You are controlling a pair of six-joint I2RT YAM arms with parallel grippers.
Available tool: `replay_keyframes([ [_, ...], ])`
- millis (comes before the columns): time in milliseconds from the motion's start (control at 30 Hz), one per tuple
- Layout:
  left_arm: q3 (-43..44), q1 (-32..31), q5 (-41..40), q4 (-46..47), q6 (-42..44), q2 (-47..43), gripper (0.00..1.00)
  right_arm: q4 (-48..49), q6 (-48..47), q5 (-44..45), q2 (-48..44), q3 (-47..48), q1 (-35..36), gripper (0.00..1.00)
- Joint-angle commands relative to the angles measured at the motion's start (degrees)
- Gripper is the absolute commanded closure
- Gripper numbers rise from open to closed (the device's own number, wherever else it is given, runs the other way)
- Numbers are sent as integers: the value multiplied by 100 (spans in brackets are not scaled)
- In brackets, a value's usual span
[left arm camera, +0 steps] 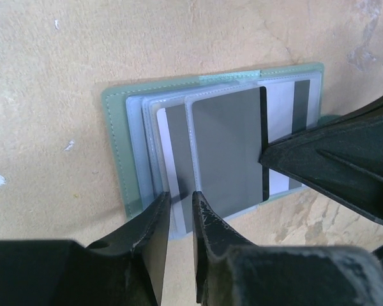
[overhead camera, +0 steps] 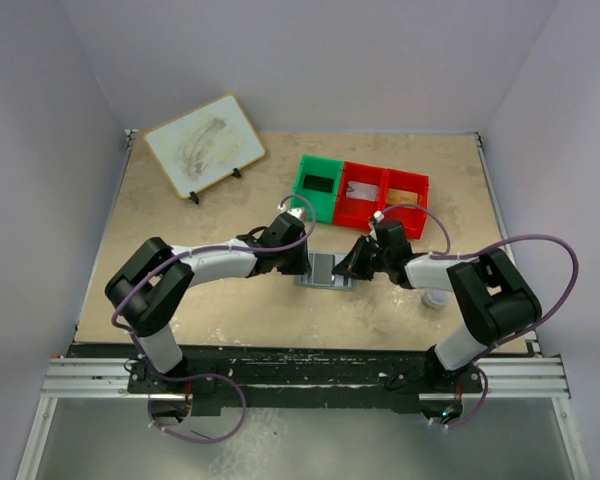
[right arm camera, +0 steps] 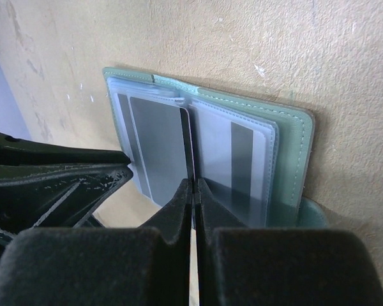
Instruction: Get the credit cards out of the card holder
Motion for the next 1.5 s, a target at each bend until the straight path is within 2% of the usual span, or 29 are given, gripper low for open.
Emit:
replay_keyframes([
  [0, 206, -38, 142, -59, -9, -262, 80, 183, -13, -66, 118, -12, -23, 100],
  [433, 443, -176, 374, 159, -76, 313, 76, 278, 37, -110, 135, -61, -22, 100],
  [800, 245, -216, -507, -580, -58, 311, 80, 59, -14, 71, 8, -32, -22, 100],
  [1467, 127, -371, -999, -735, -120, 350, 83, 143, -35, -19, 43, -63, -22, 100],
])
